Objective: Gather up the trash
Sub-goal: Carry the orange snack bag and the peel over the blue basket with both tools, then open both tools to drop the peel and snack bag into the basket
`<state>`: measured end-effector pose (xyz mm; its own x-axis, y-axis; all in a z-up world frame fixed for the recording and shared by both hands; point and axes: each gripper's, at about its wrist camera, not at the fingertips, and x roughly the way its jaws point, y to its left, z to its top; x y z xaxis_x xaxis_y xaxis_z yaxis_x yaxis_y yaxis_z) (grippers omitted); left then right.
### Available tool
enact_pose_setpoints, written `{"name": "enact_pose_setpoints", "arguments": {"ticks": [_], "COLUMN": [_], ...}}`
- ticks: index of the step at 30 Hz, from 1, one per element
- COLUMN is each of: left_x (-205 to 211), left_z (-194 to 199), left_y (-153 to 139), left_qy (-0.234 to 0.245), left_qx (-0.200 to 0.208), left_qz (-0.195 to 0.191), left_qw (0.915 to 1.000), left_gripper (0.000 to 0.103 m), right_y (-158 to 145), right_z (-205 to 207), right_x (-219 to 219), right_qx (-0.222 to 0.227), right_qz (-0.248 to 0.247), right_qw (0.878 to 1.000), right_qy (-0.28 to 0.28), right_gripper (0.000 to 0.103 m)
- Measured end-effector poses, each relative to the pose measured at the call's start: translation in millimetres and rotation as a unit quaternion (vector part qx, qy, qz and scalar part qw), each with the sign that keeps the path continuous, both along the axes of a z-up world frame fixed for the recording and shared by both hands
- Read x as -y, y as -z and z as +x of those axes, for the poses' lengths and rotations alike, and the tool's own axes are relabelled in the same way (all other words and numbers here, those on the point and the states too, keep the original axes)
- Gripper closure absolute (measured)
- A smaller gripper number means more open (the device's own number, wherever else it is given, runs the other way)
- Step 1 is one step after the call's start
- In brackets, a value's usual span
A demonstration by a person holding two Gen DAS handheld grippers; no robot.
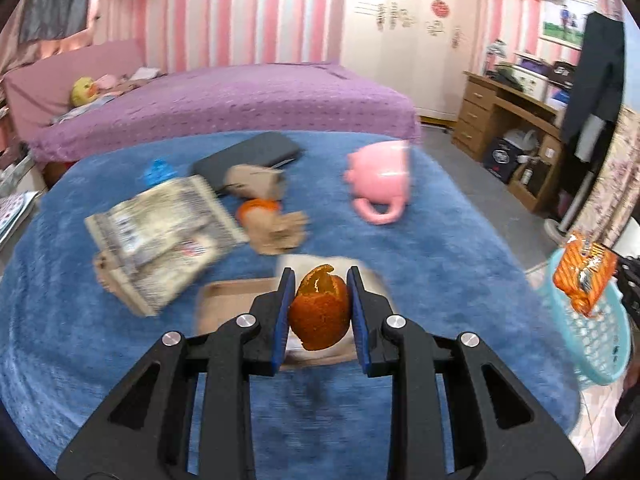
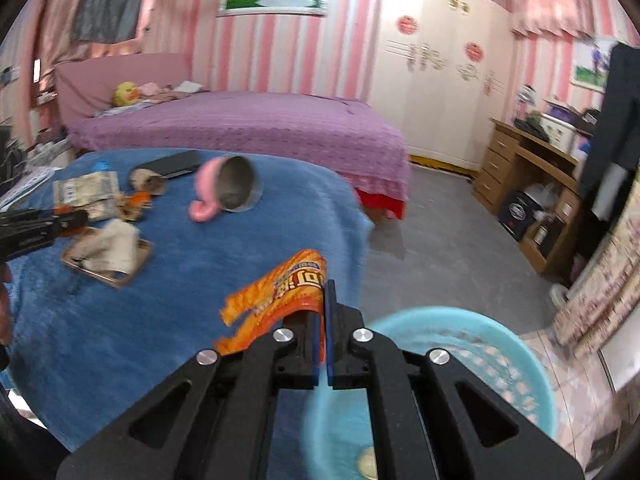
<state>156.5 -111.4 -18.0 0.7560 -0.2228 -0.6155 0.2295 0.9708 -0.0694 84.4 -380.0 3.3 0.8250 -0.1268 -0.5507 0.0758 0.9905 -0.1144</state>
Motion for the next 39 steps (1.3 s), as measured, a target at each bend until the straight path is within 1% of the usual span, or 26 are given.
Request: {"name": "enact_pose_setpoints", "arguments": {"ticks": [5, 8, 13, 16, 21, 24, 26, 27, 28, 29, 32, 36, 39], "left_x": [60.1, 98.8, 170.3, 210.4, 256.6, 280.9, 288.8, 290.4, 291.2, 290.9, 283.1, 261.3, 243.7], "left_z": [-11.6, -15.7, -28.0, -36.8, -44.1, -44.9, -45.6, -45.9, -45.6, -45.3, -41.9, -34.0, -30.3], "left_y": [-6.8, -4.4, 9.3, 19.4, 27.5, 32.4, 32.4, 32.1, 31.4, 29.9, 26.0, 17.6, 8.7], "left_qy": [0.04, 0.066, 0.116, 0.145, 0.178, 0.196, 0.2, 0.199, 0.197, 0.192, 0.178, 0.152, 0.133], "left_qx": [0.019, 0.014, -0.002, -0.017, -0.018, -0.026, -0.027, -0.025, -0.022, -0.018, -0.011, -0.003, 0.008], "left_qz": [-0.003, -0.018, -0.015, -0.018, -0.008, -0.004, 0.0, 0.001, 0.001, 0.003, 0.013, 0.017, 0.02], "left_qw": [0.999, 0.9975, 0.9932, 0.9891, 0.9839, 0.9803, 0.9793, 0.9796, 0.9802, 0.9813, 0.9838, 0.9882, 0.9908], "left_gripper": [0.077, 0.077, 0.077, 0.077, 0.077, 0.077, 0.069, 0.054, 0.041, 0.033, 0.025, 0.021, 0.018], "right_y": [2.4, 7.4, 20.3, 27.9, 37.2, 42.0, 43.8, 43.8, 43.6, 44.0, 45.8, 50.0, 53.2], "right_z": [-16.6, -27.5, -37.5, -41.5, -47.1, -53.4, -56.6, -57.6, -58.9, -58.9, -58.1, -52.7, -47.0], "right_x": [54.7, 82.6, 124.4, 141.2, 159.8, 171.7, 175.8, 177.5, 178.5, 179.8, 177.9, 172.3, 169.2], "right_qx": [0.001, -0.002, -0.01, -0.014, -0.022, -0.021, -0.019, -0.018, -0.016, -0.015, -0.017, -0.032, -0.046], "right_qz": [0.005, 0.007, 0.031, 0.039, 0.044, 0.053, 0.058, 0.06, 0.062, 0.063, 0.063, 0.063, 0.061], "right_qw": [0.999, 0.997, 0.993, 0.992, 0.989, 0.988, 0.987, 0.987, 0.987, 0.987, 0.988, 0.988, 0.987], "right_qy": [0.051, 0.077, 0.111, 0.123, 0.137, 0.146, 0.149, 0.149, 0.148, 0.147, 0.142, 0.137, 0.143], "right_gripper": [0.101, 0.101, 0.101, 0.101, 0.101, 0.101, 0.101, 0.101, 0.101, 0.101, 0.101, 0.1, 0.1]}}
